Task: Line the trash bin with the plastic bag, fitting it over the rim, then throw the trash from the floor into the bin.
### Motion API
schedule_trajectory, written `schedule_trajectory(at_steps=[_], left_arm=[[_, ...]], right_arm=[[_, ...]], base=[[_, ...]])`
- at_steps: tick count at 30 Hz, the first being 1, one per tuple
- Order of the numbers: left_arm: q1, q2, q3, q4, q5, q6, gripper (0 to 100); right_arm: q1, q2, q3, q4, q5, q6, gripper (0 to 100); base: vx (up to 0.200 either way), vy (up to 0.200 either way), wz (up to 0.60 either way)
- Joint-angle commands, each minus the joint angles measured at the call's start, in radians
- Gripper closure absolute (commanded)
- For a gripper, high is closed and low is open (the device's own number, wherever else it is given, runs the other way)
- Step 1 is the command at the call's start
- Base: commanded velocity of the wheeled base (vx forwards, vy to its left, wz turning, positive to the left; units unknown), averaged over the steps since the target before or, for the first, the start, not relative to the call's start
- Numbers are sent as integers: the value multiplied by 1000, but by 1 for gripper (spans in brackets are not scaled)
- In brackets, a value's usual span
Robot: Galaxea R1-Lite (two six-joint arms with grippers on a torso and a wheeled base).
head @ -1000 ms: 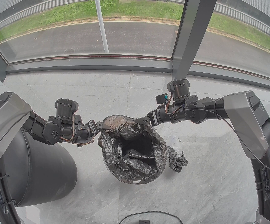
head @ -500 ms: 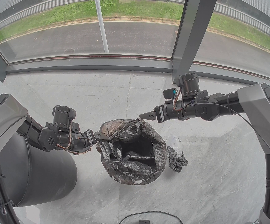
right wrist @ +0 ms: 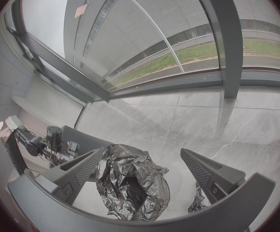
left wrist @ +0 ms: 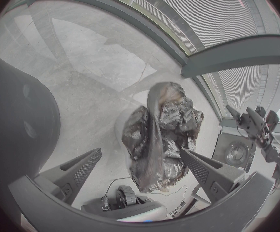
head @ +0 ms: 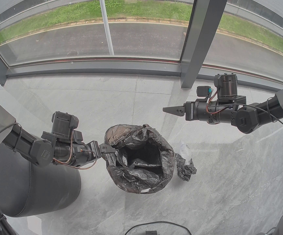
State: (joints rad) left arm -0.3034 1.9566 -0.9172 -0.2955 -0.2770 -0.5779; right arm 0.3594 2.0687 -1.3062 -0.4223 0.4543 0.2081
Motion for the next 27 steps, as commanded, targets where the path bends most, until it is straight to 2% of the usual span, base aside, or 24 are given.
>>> schedule_trajectory(at_steps=[1, 2, 5, 9, 12, 17, 22, 25, 27], left_arm=[[-77, -56, 66, -4, 52, 3, 0], [-91, -50, 66, -2, 79, 3, 0], [-152, 16, 58, -7, 263, 18, 0], [-201, 65, 57, -7, 398, 76, 0], [-233, 67, 60, -5, 404, 81, 0], [-244, 68, 44, -5, 409, 90, 0], [-243, 65, 51, 1, 410, 93, 0], [-243, 61, 54, 4, 432, 96, 0], [-243, 62, 61, 4, 476, 113, 0]], right_arm=[[-69, -42, 33, -70, 52, 51, 0], [-79, -44, 31, -82, 55, 62, 0], [-146, -48, 21, -128, 80, 131, 0], [-209, -38, -33, -138, 149, 194, 0], [-266, -33, -64, -138, 170, 238, 0], [-313, -30, -93, -141, 219, 278, 0], [-330, -7, -117, -142, 236, 298, 0], [-330, -1, -120, -142, 236, 298, 0], [-330, -1, -120, -142, 236, 298, 0]], base=[[0, 0, 0], [0, 0, 0], [0, 0, 0], [0, 0, 0], [0, 0, 0], [0, 0, 0], [0, 0, 0], [0, 0, 0], [0, 0, 0]])
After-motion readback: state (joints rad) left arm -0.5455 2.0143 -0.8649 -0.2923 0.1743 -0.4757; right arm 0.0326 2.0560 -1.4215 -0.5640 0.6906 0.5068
